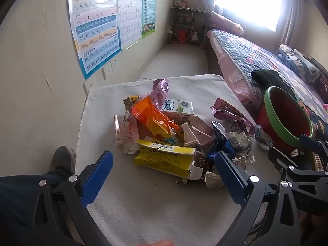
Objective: Collect trash
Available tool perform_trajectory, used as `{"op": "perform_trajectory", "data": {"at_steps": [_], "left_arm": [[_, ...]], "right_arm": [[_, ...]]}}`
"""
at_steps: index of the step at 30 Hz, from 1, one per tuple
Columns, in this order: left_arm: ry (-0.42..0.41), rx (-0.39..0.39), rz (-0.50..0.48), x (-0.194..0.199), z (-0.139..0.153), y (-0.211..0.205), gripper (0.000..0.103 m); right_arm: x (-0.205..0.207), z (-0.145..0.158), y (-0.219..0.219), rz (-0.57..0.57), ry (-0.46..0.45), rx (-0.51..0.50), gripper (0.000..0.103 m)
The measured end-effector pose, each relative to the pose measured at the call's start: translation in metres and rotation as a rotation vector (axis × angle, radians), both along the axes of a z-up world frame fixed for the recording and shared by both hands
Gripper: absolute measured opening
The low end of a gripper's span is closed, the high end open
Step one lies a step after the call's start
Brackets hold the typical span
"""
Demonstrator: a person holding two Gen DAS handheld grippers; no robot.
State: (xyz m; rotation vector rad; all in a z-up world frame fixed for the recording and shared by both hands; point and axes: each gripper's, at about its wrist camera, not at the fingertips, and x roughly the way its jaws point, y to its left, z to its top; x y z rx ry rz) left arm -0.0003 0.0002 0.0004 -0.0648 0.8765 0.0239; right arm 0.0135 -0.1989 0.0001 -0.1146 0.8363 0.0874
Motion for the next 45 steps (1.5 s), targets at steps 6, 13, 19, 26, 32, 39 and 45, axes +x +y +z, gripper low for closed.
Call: {"op": "perform_trajectory", "data": {"at_steps": [6,13,19,26,32,39,45], "left_arm": [[0.005,-0.005,-0.005,0.0,-0.0006,0.0,0.095],[0.002,-0.005,-0.003,-0.0008,0.0049,0.0011,0.095],[0.003,-0.01,0.0,-0.0003,0.0038,0.002,0.095],[0.005,-0.01,-0.001,-0.0009,0.0029,0.0013,0.095],[0.006,-0.013,-0.001,-0.0004,0.0024,0.0017,0.095],[0.006,-0.014,-0.001,-0.0003,0.0024,0.0019,0.095],[0.01,-0.011,-0.004,-0.0009,0.0002,-0.0011,0.095]], "right_arm": [[0.001,0.002,0.0012,0.001,0.001,0.002,0.099],[0.0017,0.0023,-0.0014,0.007,0.004,0.006,0.099],[0.0008,0.0003,0.0014,0.005,0.013,0.005,0.099],[0.0001,-0.0006,0.0016,0.005,0.014,0.003,0.099],[0.0002,-0.0005,0.0017,0.005,0.014,0.002,0.099],[-0.0003,-0.0013,0.0005,0.004,0.014,0.002,0.099],[-0.0005,-0.0021,0.0004,0.004,0.014,0.001,0.099]]}}
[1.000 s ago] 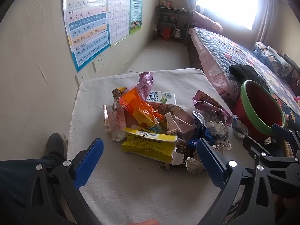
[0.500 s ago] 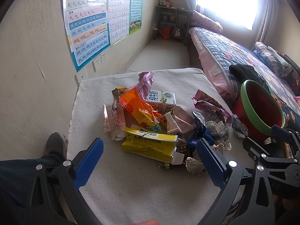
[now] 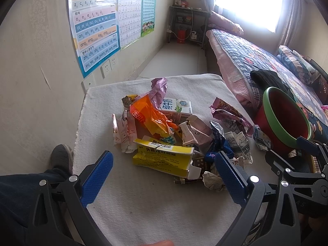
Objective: Collect trash
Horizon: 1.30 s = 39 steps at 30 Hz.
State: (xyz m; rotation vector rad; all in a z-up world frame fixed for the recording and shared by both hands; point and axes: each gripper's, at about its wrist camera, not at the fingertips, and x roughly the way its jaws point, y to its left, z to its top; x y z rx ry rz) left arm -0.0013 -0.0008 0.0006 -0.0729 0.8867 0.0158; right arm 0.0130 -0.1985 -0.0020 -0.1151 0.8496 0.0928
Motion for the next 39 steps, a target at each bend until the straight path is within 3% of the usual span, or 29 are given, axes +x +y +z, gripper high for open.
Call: {"op": "perform_trajectory", "data": {"at_steps": [39], "left_arm": [[0.003,-0.02,-0.014,-0.0004,-0.0013,-0.0015,0.095]], "right_arm": [[0.0004,0.0006,0.0004,-0.001,0.002,0.018,0.099]]}}
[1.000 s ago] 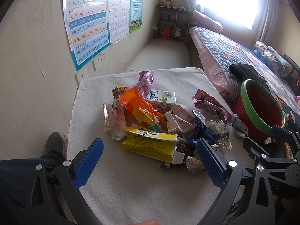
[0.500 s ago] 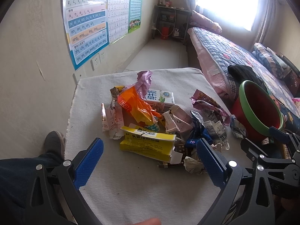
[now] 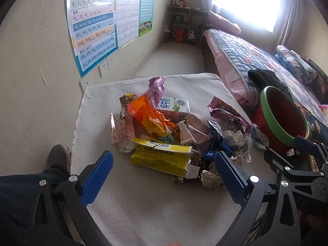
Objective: Collect trash
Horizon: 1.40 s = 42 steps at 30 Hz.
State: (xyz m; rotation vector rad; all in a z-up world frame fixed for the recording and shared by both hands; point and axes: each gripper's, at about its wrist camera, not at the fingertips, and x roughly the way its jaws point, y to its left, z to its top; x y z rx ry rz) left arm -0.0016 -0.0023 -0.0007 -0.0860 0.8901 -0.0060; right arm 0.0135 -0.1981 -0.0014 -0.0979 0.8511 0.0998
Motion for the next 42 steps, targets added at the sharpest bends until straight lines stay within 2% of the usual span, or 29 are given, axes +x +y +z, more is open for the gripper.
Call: {"op": "perform_trajectory", "data": {"at_steps": [28,42], "left_arm": [[0.005,-0.002,0.005,-0.001,-0.001,-0.002,0.095],[0.133,-0.099,0.016,0.011,-0.032,0.008,0.095]], "right_arm": [[0.002,-0.001,-0.001,0.007,0.014,0.024,0.099],[0.013,-0.044,-0.01,0.075,0.168,0.095,0.099]]}}
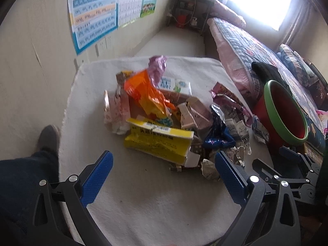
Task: Collect trash
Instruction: 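Grasp the yellow box with the left tool while the right tool grasps the crumpled foil ball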
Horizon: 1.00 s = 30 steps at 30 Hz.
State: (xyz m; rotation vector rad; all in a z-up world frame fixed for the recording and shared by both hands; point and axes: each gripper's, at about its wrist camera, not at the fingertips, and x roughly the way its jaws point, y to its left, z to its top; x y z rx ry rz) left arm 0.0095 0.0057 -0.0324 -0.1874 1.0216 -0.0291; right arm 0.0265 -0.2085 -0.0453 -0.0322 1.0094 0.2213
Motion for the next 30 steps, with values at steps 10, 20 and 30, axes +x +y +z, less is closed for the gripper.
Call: {"op": "perform_trajectory", "data": {"at_steps": [10,20,30], "left_arm": [[0.073,-0.08,0.015,0.02,-0.027,0.002,0.094],[0.146,-0.132,0.025,0.051,-0.046,-0.002,0.082],[0.203,-0.149,0.042,0.068,-0.067,-0.017,0.076]], "right_arm": [[0.011,-0.027,0.01,0.063,0.098,0.052,0.088],[0.019,-0.044,0.019,0.094,0.161,0.079,0.069],[0.026,-0.05,0.02,0.094,0.181,0.082,0.057]]}}
